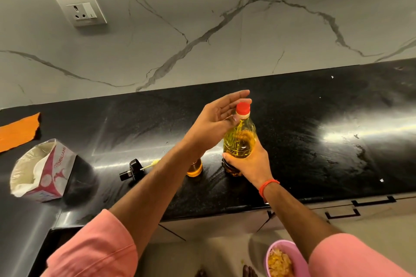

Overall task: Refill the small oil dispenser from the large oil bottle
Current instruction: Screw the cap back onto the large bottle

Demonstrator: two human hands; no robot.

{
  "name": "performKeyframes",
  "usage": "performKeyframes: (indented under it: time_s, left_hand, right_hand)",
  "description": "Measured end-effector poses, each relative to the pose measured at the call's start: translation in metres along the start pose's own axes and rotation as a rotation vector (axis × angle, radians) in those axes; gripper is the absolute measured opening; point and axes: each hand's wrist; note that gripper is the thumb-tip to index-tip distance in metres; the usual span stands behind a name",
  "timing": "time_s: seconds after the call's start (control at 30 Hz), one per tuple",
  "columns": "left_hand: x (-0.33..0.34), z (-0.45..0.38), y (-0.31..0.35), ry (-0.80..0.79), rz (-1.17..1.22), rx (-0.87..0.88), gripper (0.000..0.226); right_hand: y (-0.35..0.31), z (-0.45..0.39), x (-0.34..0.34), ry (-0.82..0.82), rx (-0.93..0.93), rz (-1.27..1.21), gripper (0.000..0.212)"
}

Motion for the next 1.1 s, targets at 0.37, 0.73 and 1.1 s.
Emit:
performKeyframes:
  time_s: [0.37, 0.73, 1.1]
  left_hand:
    - [0.004, -0.01, 0.039, 0.363, -1.029, 0.1, 0.053]
    - [-0.003, -0.013, 0.036, 0.158, -0.861, 0.197, 0.025]
    - [-0.018, -0.011, 0.022, 0.007, -0.596, 0.158, 0.039]
  right_hand:
    - [0.0, -0.001, 0.0, 0.012, 0.004, 0.014, 0.084]
    - [0.0, -0.002, -0.002, 0.009, 0.02, 0.022, 0.086]
    - [-0.004, 0.001, -0.004, -0.002, 0.018, 0.036, 0.08]
Point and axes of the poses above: each hand's wrist, its own z-axis away from the middle knuckle, its own x-axis out of the palm, y = z × x, and after that the axes turned 5 degrees about -z, right-handed
